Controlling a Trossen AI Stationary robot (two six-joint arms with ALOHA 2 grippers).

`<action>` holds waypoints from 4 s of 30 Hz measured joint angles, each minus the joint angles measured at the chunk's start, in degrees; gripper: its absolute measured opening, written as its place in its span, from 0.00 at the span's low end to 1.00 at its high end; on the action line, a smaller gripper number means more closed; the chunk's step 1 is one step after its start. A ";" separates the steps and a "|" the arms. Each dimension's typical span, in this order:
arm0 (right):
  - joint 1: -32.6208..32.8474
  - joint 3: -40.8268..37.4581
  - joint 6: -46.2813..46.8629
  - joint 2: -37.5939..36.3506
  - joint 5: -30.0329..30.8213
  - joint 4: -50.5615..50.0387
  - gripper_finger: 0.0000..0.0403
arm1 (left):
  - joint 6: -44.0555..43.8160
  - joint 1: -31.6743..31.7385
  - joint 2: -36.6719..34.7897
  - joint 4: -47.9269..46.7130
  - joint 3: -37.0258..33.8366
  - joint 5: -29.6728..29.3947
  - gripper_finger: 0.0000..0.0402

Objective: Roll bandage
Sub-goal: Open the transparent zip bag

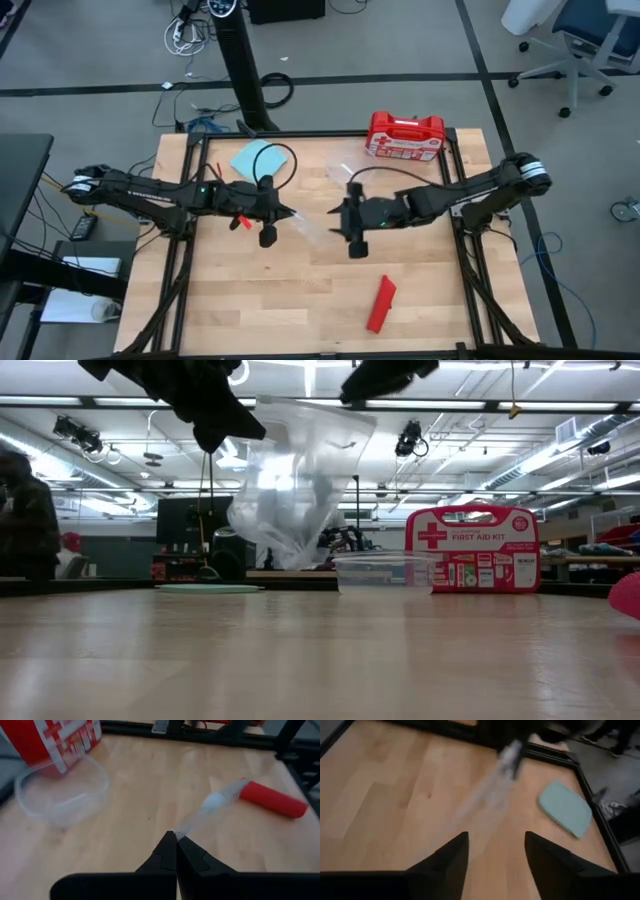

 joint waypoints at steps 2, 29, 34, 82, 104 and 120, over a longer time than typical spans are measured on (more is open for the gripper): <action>1.03 3.43 -2.43 2.78 0.04 -2.13 0.54 | -1.51 1.02 0.00 -0.77 0.00 2.49 0.00; 3.62 11.64 -11.65 12.54 3.10 -0.69 0.65 | -10.83 5.09 0.00 -2.03 0.02 15.01 0.00; 3.76 11.64 -10.76 12.60 1.99 -0.36 0.65 | -10.94 5.09 0.00 -2.05 0.02 15.00 0.00; 0.61 13.05 -3.45 12.56 -1.90 -5.41 0.62 | -11.12 5.07 0.00 -0.98 0.00 11.30 0.00; 0.28 17.22 4.73 14.10 -6.80 -8.87 0.61 | -7.35 5.09 0.00 1.49 0.00 7.99 0.00; -0.31 17.28 5.52 14.59 -3.91 -8.51 0.61 | -5.63 5.09 0.02 3.21 -0.02 7.69 0.00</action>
